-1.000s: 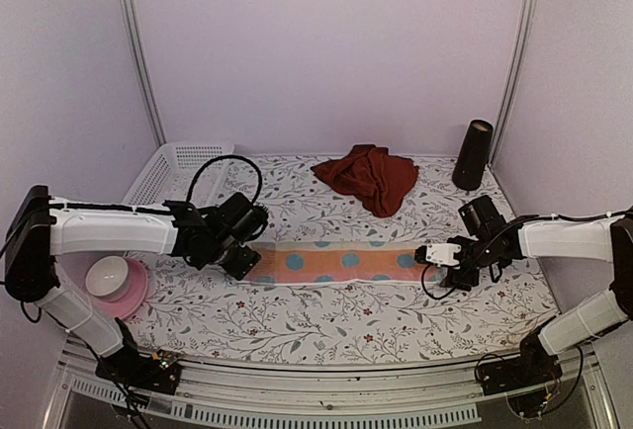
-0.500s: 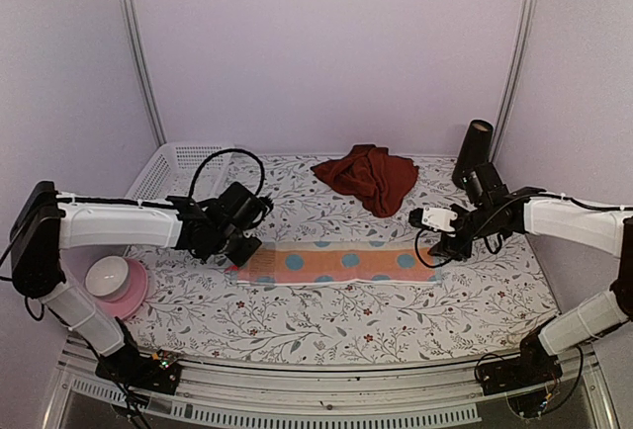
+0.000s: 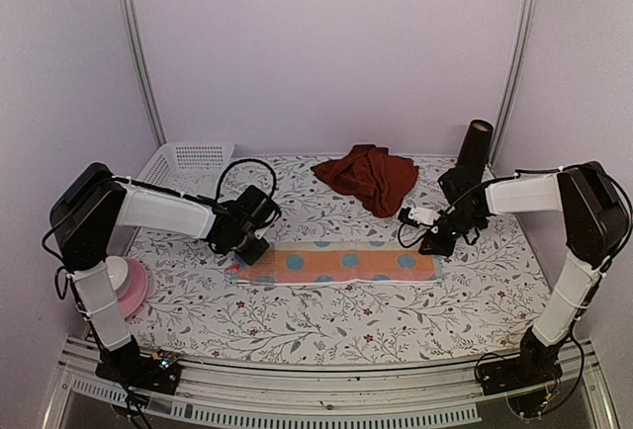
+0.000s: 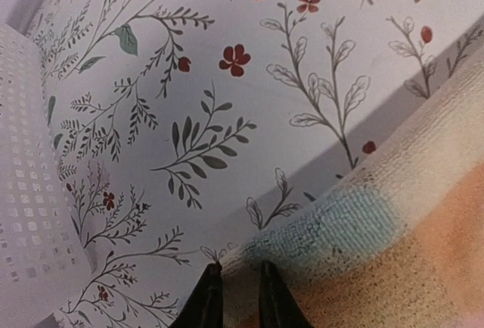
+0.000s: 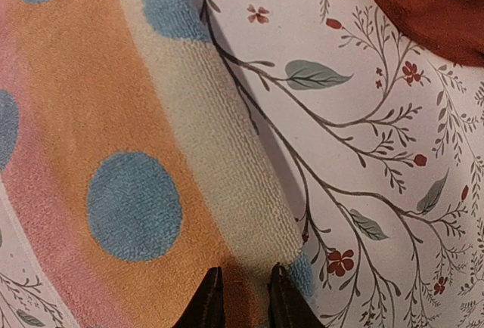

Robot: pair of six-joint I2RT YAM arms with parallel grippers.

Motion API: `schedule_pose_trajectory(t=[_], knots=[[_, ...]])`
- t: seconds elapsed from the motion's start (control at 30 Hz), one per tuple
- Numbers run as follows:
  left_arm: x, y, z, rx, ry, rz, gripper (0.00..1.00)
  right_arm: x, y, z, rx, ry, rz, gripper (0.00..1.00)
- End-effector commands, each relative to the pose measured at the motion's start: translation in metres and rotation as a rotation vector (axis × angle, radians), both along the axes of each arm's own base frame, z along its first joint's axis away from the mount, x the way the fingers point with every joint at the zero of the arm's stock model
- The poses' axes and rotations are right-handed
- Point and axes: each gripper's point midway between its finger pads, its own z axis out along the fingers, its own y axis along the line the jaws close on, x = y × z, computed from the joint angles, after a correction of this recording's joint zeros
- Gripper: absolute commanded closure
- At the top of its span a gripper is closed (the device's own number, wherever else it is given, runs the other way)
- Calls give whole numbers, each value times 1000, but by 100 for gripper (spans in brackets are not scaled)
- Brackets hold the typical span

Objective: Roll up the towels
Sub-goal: Move the towel to the center of the board.

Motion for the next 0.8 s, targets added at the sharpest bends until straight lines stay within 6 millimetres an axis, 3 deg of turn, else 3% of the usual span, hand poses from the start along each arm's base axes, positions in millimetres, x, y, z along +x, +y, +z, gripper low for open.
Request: schedule_pose_trajectory(t=[0.0,0.1,0.3,0.47,0.6,0.63,0.77], knots=[[12,6,-17,65,6,12,83,12,-8,-16,-39,11,-76,80],[12,11,-30,107,24,25,84,12,-13,-25,-69,15,-93,80],[14,9,-26,103,13,23,80,13,-14,-20,-73,10,-92,79],[22,1,6,39,-51,18,43,23,2,36,21,-77,-49,70],[29,-3,35,-2,-111,25,8,50,11,76,51,-177,-54,51],[29,-5,40,-14,-121,27,3,57,11,80,47,-191,-61,46],[30,-10,57,-51,-165,30,3,93,12,90,-4,-269,-118,21]])
